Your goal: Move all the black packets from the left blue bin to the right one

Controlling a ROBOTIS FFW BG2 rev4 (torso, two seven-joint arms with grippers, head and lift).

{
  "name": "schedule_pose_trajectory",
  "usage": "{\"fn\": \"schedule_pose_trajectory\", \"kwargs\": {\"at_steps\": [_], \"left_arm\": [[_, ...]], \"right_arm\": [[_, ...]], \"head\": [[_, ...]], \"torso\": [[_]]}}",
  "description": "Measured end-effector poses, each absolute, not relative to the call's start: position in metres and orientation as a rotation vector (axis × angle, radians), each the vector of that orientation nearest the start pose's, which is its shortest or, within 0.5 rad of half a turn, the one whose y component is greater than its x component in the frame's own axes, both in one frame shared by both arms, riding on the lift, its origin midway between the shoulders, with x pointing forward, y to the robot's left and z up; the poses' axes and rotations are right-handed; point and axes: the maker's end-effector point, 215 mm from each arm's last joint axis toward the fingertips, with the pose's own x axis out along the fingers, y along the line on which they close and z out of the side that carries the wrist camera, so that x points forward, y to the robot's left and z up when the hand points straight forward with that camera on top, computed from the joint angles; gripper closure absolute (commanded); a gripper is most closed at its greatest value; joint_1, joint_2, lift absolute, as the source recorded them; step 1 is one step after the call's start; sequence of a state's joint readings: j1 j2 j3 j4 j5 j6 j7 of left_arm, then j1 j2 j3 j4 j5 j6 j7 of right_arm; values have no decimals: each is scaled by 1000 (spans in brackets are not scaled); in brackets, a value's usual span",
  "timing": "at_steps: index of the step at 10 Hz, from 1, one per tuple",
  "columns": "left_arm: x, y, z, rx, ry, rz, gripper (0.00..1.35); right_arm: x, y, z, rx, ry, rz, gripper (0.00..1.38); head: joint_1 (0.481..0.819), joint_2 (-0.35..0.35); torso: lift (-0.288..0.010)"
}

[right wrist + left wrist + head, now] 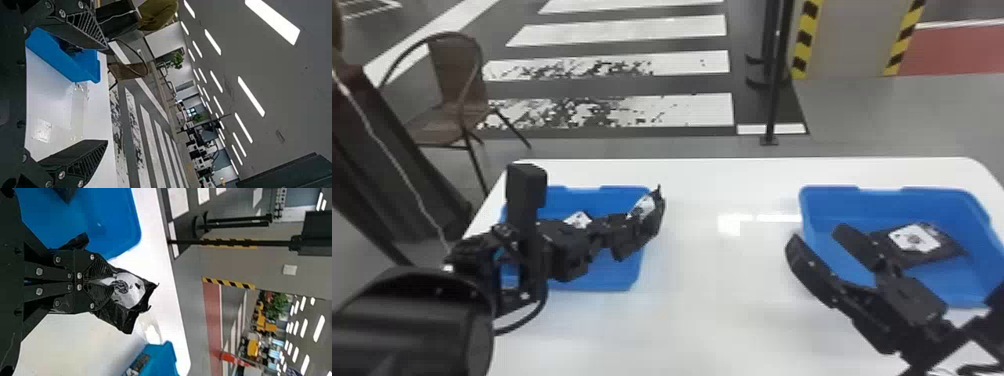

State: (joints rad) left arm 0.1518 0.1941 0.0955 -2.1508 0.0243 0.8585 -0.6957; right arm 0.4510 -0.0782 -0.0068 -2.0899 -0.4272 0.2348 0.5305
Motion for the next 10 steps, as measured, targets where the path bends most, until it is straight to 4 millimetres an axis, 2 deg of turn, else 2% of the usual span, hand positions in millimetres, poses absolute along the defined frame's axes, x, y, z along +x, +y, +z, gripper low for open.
{"fn": "schedule_pose_trajectory", "kwargs": {"at_steps": [3,5,7,9,10], "left_arm": [[466,108,-337,-29,382,-753,1164],[457,68,-327,-50,361,-836,1164],[451,47,-322,-60,355,-880,1164],[448,36,-319,-65,351,-906,1164],[447,30,-317,-68,350,-916,1164]], "right_arm": [[432,-87,-307,453,69,663,171],[438,-80,-300,471,56,682,170],[442,-72,-296,477,49,696,167],[444,-63,-292,479,45,709,171],[445,-58,-292,479,46,715,240]], "head": [[695,30],[695,-4],[695,-30],[695,-33],[695,-34]], "torso": [[-140],[-140],[-140],[-140],[-140]]}}
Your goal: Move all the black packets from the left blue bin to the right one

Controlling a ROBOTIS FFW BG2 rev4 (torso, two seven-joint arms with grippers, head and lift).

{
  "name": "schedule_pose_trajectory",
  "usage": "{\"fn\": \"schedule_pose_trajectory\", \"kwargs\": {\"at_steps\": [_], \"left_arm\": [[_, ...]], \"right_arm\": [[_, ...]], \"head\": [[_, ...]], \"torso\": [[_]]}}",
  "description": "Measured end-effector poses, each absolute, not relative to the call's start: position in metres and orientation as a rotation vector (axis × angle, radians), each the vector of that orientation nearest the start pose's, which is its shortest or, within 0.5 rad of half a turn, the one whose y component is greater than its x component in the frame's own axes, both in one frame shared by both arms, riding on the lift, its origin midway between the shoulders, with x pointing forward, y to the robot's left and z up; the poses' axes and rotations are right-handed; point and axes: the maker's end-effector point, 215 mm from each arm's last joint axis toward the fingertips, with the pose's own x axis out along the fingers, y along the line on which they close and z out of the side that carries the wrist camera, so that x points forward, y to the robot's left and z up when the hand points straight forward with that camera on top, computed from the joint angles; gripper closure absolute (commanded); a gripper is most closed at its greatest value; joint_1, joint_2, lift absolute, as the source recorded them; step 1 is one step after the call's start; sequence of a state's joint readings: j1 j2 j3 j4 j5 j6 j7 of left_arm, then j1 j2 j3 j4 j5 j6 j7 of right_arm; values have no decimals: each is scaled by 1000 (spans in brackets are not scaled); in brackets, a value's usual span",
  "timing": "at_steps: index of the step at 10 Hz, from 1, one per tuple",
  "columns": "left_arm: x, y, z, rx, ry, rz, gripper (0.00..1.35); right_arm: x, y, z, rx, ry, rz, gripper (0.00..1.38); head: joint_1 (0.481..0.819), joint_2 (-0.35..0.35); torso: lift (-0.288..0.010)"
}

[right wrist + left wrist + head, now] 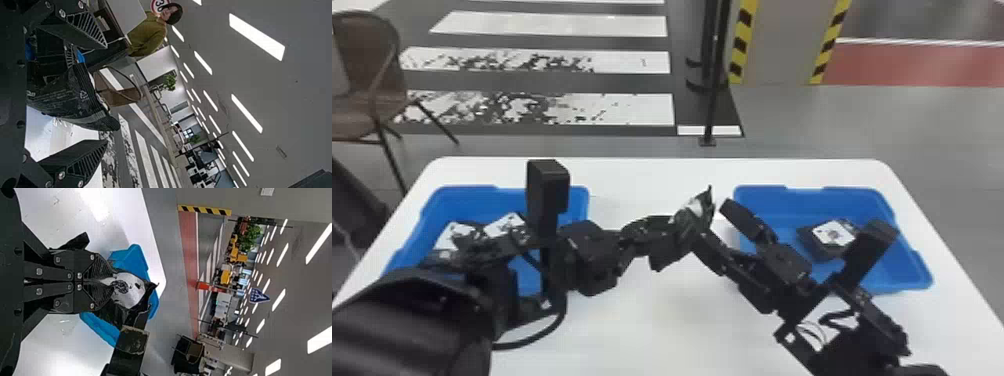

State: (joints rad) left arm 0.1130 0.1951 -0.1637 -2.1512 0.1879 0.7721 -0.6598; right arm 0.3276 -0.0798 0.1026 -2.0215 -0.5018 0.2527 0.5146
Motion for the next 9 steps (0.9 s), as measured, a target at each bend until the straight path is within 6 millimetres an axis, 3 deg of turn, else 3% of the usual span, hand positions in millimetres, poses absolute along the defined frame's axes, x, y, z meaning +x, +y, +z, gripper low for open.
{"fn": "schedule_pose_trajectory", "kwargs": {"at_steps": [2,3,6,8,9], "left_arm": [[445,24,-316,-69,352,-929,1164],[445,23,-316,-70,352,-931,1164],[444,22,-314,-76,345,-938,1124],[443,23,-311,-112,329,-928,268],[444,33,-313,-138,324,-902,68]], "right_arm": [[446,-48,-291,480,52,731,1130],[446,-47,-294,481,63,731,1288],[447,-47,-298,477,71,725,1283],[447,-50,-298,476,70,722,1285],[449,-56,-299,471,69,709,1285]], "head": [[695,-31],[695,-30],[695,-32],[695,-34],[695,-31]], "torso": [[-140],[-140],[-140],[-140],[-140]]}}
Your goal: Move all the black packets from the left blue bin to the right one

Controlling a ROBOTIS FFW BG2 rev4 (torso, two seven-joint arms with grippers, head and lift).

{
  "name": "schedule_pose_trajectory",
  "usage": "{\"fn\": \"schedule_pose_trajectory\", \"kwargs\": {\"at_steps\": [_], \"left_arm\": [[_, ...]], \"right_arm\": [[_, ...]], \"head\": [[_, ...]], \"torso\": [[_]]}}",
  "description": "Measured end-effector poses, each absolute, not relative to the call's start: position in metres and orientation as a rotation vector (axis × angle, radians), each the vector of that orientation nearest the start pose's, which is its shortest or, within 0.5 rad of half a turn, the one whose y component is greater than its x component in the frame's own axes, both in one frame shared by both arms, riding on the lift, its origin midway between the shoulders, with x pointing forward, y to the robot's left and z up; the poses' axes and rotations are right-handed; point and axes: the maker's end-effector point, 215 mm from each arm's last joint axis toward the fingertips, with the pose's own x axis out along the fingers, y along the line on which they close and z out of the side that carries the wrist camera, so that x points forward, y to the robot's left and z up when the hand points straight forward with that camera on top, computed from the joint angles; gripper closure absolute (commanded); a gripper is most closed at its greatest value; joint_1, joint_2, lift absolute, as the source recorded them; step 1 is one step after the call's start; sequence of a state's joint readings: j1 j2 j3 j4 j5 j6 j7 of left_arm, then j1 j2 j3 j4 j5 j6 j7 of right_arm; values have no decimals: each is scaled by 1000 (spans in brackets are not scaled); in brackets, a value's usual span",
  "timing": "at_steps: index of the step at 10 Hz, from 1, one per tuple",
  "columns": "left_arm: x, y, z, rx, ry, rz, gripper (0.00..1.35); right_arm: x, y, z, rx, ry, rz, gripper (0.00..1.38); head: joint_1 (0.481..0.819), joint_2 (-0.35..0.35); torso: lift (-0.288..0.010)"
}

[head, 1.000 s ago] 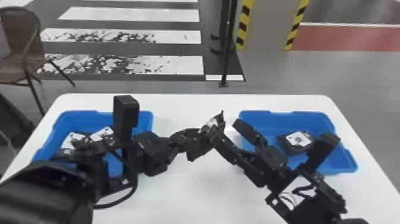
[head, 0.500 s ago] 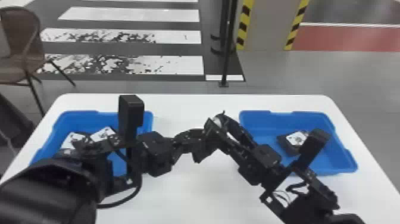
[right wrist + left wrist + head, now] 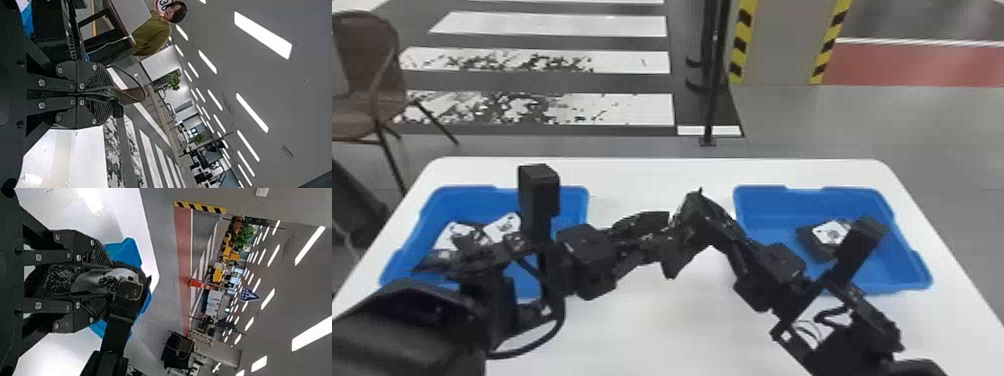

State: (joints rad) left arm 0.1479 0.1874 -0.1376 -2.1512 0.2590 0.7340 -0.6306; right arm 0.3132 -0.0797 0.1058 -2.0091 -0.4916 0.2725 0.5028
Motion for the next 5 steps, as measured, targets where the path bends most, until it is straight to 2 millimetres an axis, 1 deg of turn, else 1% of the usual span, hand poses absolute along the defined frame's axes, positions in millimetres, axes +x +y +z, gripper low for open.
{"fn": "schedule_pose_trajectory", "kwargs": {"at_steps": [1,2,3,5], "left_arm": [[446,48,-315,-160,318,-869,124],[446,65,-314,-170,305,-832,151],[443,87,-309,-170,290,-779,153],[433,142,-292,-146,252,-643,157]], "right_arm": [[454,-69,-299,460,65,685,1285],[461,-88,-301,439,60,648,1285],[474,-113,-307,405,61,599,1285],[504,-176,-327,316,83,483,1285]], "head": [[695,-26],[695,-28],[695,-32],[695,-38]], "torso": [[-140],[-140],[-140],[-140]]}}
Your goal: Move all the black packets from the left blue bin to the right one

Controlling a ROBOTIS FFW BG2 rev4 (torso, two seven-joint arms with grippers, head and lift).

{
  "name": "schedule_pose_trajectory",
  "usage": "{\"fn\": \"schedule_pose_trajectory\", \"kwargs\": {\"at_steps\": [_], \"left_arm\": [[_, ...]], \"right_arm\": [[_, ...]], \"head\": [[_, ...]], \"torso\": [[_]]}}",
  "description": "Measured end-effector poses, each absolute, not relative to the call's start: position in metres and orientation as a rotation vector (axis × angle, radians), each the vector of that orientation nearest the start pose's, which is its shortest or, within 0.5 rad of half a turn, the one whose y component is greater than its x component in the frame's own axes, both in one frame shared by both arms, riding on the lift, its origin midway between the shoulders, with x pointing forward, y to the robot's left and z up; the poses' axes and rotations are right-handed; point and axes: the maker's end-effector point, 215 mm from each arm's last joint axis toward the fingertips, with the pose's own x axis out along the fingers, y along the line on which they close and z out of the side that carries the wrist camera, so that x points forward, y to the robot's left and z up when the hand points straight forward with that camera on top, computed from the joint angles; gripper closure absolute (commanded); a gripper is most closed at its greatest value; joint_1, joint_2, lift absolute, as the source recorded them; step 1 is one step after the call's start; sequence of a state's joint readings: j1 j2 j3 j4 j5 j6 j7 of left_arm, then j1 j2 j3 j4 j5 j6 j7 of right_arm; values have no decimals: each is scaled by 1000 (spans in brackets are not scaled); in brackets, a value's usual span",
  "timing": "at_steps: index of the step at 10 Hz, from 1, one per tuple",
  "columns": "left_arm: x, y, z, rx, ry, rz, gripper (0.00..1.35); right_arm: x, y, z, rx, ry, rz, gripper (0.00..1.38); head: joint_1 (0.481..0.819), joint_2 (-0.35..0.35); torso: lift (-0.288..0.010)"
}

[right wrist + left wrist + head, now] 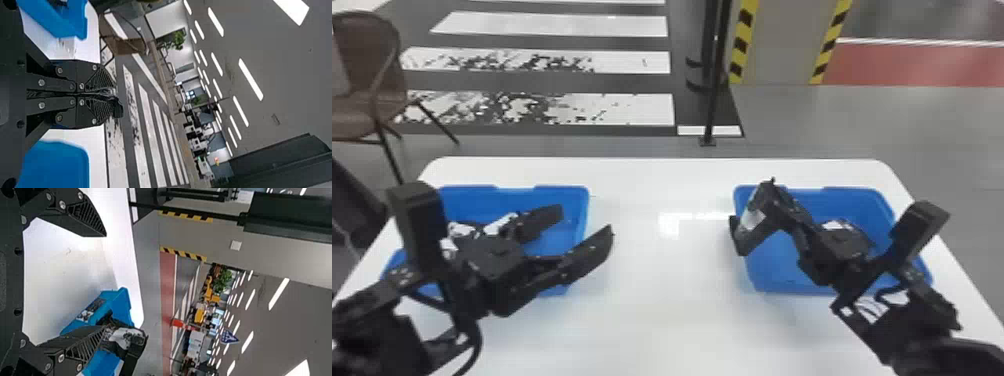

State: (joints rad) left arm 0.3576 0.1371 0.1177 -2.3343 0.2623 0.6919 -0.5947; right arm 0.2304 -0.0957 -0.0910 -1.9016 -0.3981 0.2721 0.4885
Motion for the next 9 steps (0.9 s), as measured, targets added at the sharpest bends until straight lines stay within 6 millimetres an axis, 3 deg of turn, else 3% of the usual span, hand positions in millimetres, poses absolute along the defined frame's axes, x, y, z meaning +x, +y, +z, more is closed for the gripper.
{"fn": "schedule_pose_trajectory", "kwargs": {"at_steps": [1,2,4,5,6,9], "left_arm": [[428,166,-285,-132,240,-585,157],[424,184,-280,-120,234,-543,157],[420,211,-281,-107,241,-483,159],[420,222,-282,-96,245,-460,159],[421,234,-284,-79,254,-433,165],[424,271,-292,-22,288,-339,165]], "right_arm": [[519,-209,-340,277,100,420,1283],[533,-239,-354,246,120,362,1193],[547,-271,-377,234,157,296,226],[545,-281,-375,201,149,269,51],[533,-284,-366,153,125,243,114],[469,-276,-329,24,53,186,150]], "head": [[695,-47],[695,-62],[695,-69],[695,-67],[695,-64],[695,-9]], "torso": [[-140],[-140],[-140],[-140],[-140],[-140]]}}
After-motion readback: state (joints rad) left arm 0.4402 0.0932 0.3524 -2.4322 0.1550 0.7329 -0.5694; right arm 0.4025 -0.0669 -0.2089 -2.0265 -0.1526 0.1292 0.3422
